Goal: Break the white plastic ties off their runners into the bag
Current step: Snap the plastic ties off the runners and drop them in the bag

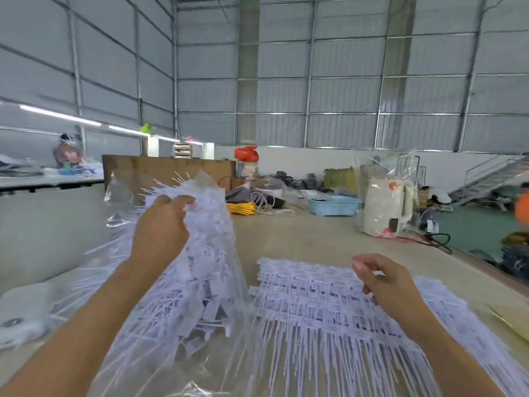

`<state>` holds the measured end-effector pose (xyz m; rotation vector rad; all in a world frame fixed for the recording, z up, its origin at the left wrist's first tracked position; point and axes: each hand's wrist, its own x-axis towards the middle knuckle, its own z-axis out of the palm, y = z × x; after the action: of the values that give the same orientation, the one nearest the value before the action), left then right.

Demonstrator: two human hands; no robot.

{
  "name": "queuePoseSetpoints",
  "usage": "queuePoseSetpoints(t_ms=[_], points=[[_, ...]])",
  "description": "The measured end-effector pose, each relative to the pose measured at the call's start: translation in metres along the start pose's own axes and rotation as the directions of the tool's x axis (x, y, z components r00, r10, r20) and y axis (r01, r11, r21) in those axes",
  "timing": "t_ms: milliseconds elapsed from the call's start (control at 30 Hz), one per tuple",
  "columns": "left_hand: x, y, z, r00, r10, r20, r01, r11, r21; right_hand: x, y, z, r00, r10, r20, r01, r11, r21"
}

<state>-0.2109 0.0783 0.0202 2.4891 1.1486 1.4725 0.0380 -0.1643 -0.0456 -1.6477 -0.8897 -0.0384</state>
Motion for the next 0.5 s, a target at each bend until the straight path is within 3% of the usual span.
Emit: queuePoseSetpoints(t_ms=[100,200,433,500], points=[[-0.009,-0.039,0.021,0.982,-0.032,0.187,-0.012,0.973,0.229,-0.002,0.000,0.002,1.000,-0.015,0.003,0.015,1.000,-0.012],[-0.024,-0.052,0.036,0.911,-0.196,0.364,-0.011,0.868,0.497,-0.002,0.003,0.001,1.000,-0.012,0.006,0.012,0.999,-0.031],[-0.005,-0.016,0.010,0.885,-0.281,0.370,-0.016,0.778,0.629,0.003,0.010,-0.004,1.000,-0.012,-0.007,0.012,0.998,-0.054],[-0.006,0.011,0.000,0.920,-0.206,0.334,-0.066,0.758,0.648,0.004,0.011,-0.005,1.000,-0.010,-0.011,0.009,0.998,-0.066]])
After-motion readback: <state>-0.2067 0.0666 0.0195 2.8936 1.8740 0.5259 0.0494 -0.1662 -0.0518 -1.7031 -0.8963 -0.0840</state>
